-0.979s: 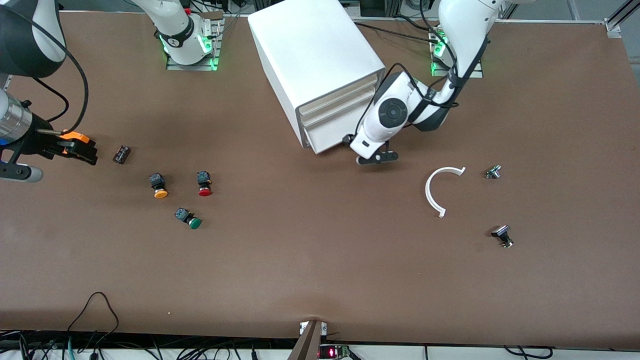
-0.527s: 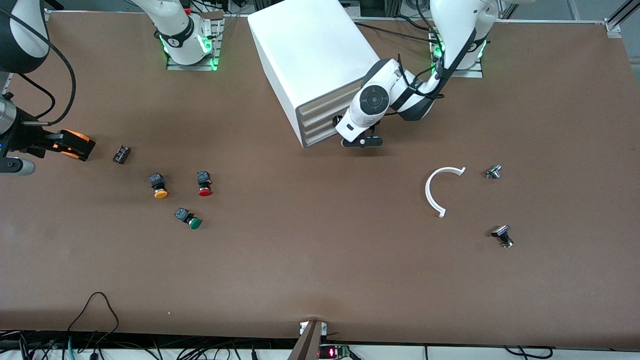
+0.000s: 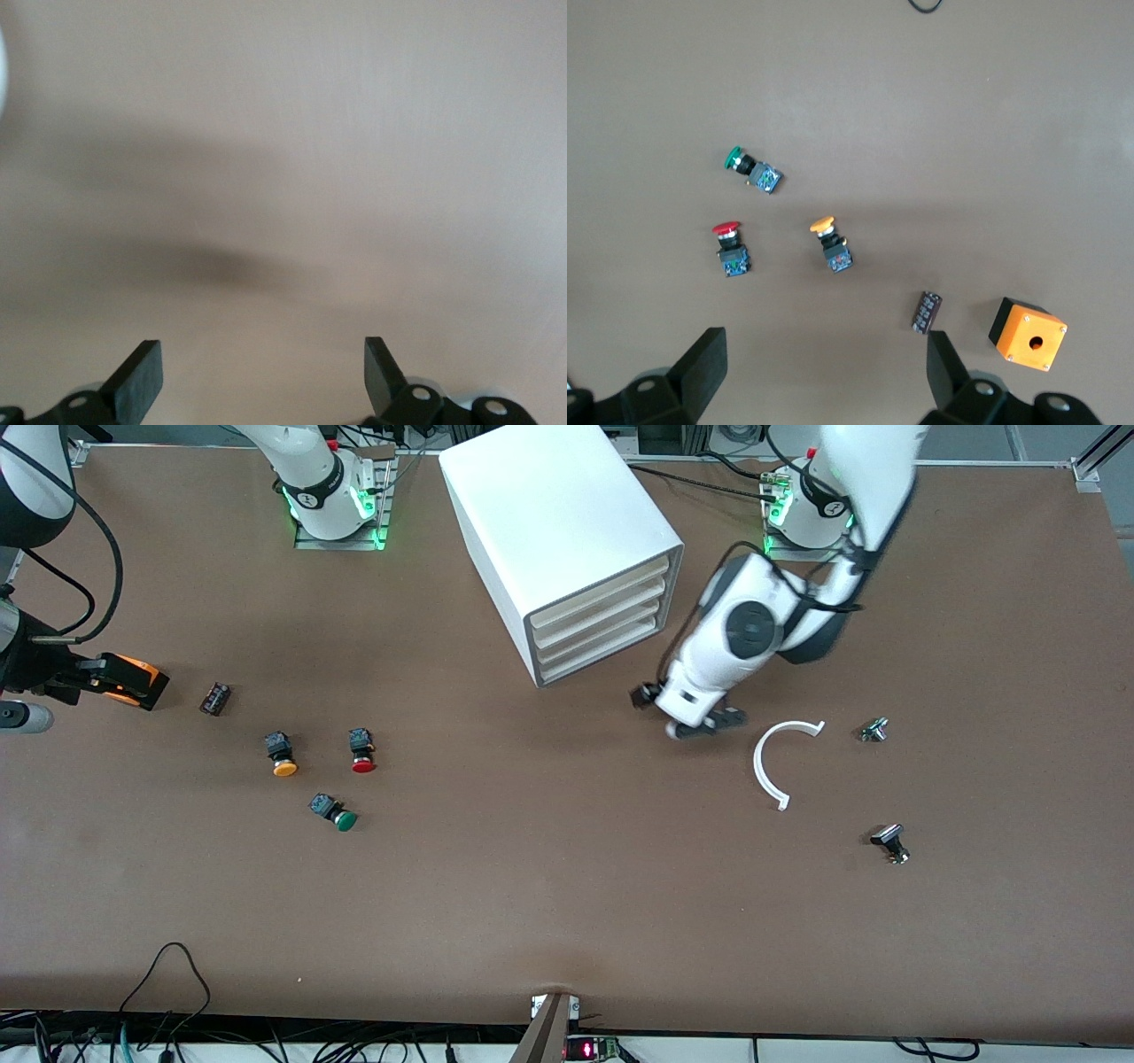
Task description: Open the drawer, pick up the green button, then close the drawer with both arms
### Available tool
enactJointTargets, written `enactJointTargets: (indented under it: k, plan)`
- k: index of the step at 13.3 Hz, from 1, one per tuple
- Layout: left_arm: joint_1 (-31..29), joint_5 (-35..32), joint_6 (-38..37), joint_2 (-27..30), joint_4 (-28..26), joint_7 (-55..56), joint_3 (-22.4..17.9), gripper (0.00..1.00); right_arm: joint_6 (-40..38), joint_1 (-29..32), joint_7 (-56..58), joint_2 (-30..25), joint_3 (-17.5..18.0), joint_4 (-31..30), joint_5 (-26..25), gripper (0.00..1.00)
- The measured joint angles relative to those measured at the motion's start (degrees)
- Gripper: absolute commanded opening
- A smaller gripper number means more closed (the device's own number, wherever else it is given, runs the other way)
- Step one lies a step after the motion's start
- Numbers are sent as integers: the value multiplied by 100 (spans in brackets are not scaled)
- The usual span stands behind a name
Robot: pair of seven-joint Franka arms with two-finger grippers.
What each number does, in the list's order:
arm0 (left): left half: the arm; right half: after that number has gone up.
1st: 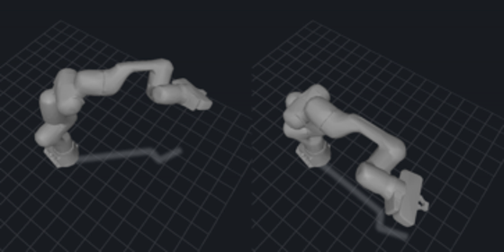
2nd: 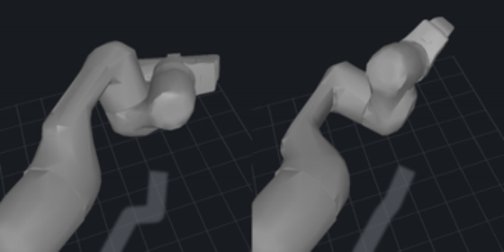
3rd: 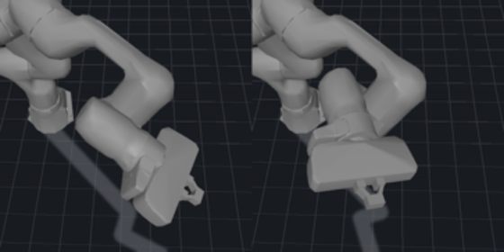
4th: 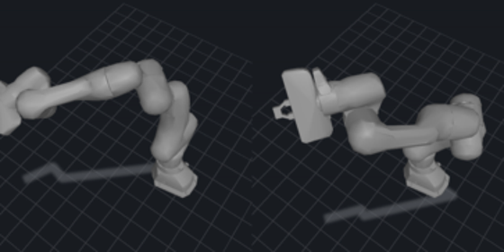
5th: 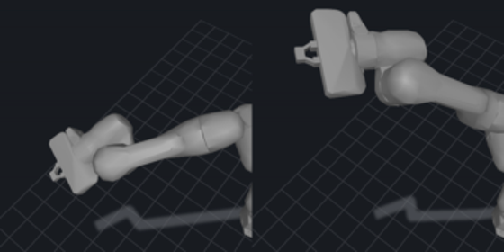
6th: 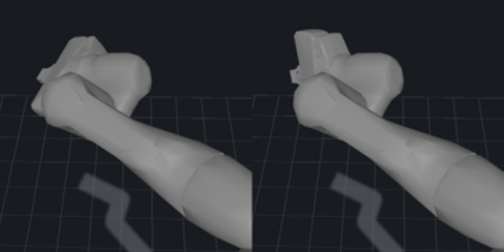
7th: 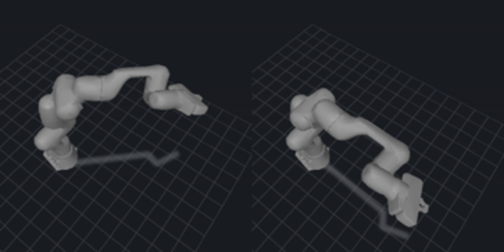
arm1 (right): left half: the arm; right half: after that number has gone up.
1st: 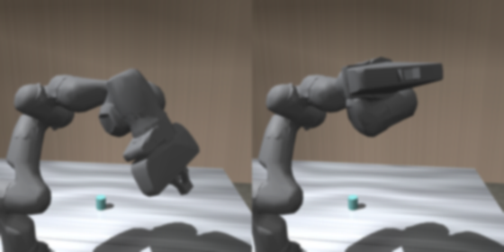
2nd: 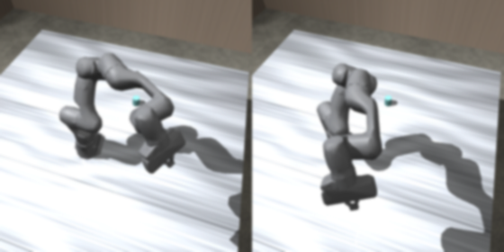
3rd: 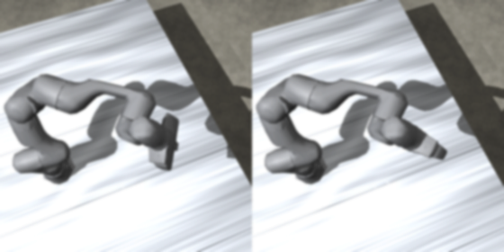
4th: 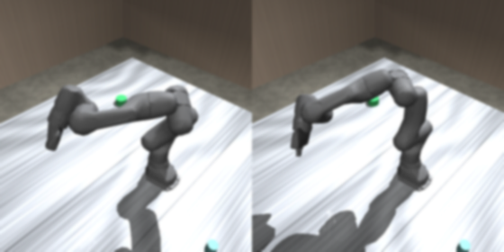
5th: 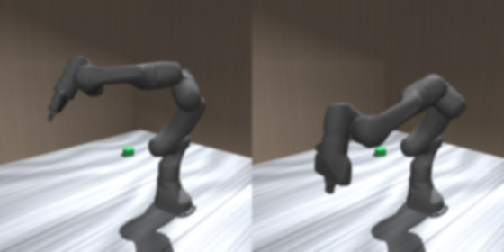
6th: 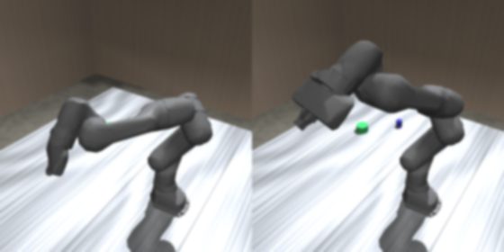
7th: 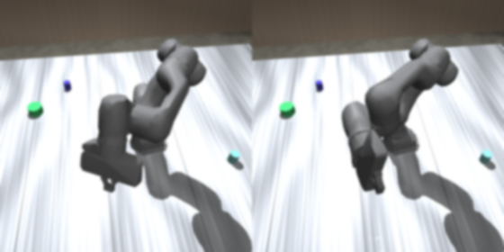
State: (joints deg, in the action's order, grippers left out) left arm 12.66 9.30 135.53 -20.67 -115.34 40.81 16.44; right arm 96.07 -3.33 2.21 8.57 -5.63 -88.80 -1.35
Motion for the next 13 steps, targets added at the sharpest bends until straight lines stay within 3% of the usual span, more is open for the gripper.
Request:
enactJointTargets:
  k: [5,9,13]
  plan:
    - [-829,-248,-128,890,310,-876,-175,100,-214,-6,-18,-3,-36,0,44,100]
    - [-1513,-322,-2212,1864,858,-2487,-381,100,-248,-21,-141,-97,57,-9,55,100]
    - [-1608,-746,-3738,2094,1913,-3342,-720,100,-220,-33,-250,-107,82,-13,48,100]
